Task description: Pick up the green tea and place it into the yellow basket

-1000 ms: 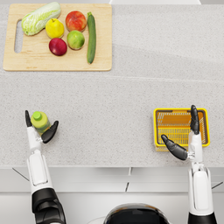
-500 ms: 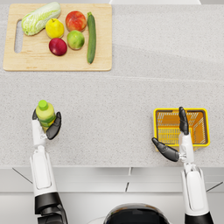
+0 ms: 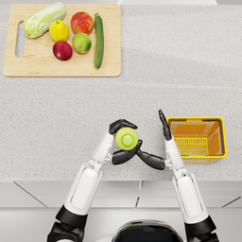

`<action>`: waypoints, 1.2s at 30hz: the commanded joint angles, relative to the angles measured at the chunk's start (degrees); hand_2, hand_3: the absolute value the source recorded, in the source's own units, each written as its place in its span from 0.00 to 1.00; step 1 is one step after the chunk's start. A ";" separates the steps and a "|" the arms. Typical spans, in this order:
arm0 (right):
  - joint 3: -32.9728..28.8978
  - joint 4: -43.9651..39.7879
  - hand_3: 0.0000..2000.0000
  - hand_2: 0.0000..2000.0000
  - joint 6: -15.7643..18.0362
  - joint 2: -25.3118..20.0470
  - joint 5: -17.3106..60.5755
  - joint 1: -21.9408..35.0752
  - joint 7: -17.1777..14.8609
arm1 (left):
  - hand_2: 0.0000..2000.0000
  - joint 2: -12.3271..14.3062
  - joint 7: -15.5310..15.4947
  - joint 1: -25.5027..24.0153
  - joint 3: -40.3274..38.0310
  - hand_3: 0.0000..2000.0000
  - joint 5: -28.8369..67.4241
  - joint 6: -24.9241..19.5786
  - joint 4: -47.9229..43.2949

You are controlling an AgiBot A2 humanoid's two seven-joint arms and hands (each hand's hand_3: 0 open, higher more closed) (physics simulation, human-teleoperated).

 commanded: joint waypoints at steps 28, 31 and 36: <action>-20.42 -0.37 1.00 1.00 8.14 -2.65 1.73 6.18 0.15 | 0.00 -2.43 0.31 -8.88 -28.95 0.00 -0.03 3.83 -12.30; -26.89 -3.62 1.00 1.00 8.80 -2.42 1.71 5.22 0.21 | 0.00 -2.98 0.31 -7.47 -30.78 0.00 -0.05 3.90 -8.38; -27.72 -9.35 1.00 1.00 8.52 -2.12 1.68 5.15 -7.67 | 0.00 -3.07 0.32 -6.46 -33.12 0.00 -0.06 3.93 -3.81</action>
